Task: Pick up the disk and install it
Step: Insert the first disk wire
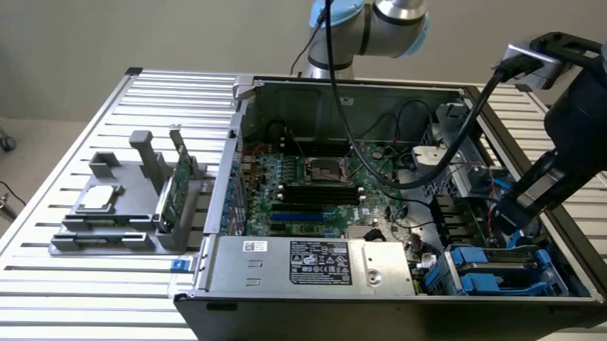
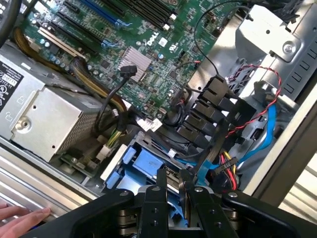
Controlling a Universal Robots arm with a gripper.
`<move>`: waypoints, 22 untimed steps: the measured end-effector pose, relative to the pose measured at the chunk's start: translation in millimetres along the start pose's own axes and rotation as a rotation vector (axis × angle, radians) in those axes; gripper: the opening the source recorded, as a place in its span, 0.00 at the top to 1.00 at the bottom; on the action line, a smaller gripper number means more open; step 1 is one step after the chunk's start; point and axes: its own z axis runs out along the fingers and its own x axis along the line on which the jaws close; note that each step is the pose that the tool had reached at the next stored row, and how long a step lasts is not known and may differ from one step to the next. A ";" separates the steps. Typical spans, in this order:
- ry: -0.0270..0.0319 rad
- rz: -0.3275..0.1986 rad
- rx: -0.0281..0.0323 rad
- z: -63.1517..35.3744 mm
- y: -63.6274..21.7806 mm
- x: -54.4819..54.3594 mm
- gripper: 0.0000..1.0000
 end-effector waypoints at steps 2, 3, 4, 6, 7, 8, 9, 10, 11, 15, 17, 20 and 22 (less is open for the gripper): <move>-0.0108 0.017 0.0080 0.0 0.2 -0.1 0.75; -0.0163 0.025 0.0121 0.1 0.3 -0.2 0.75; -0.0220 0.033 0.0166 0.0 0.4 -0.3 0.75; -0.0334 0.048 0.0255 0.1 0.6 -0.4 0.75; -0.0390 0.055 0.0305 0.1 0.7 -0.5 0.75; -0.0456 0.063 0.0365 0.1 0.7 -0.5 0.75; -0.0514 0.069 0.0424 0.0 0.8 -0.6 0.75; -0.0575 0.075 0.0486 0.1 0.9 -0.6 0.75; -0.0634 0.081 0.0553 0.1 1.0 -0.7 0.75; -0.0909 0.099 0.0902 0.2 1.5 -1.0 0.75; -0.1010 0.105 0.1109 0.2 1.8 -1.3 0.75; -0.1068 0.112 0.1426 0.1 2.2 -2.2 0.75; -0.1072 0.117 0.1630 0.1 2.4 -2.9 0.75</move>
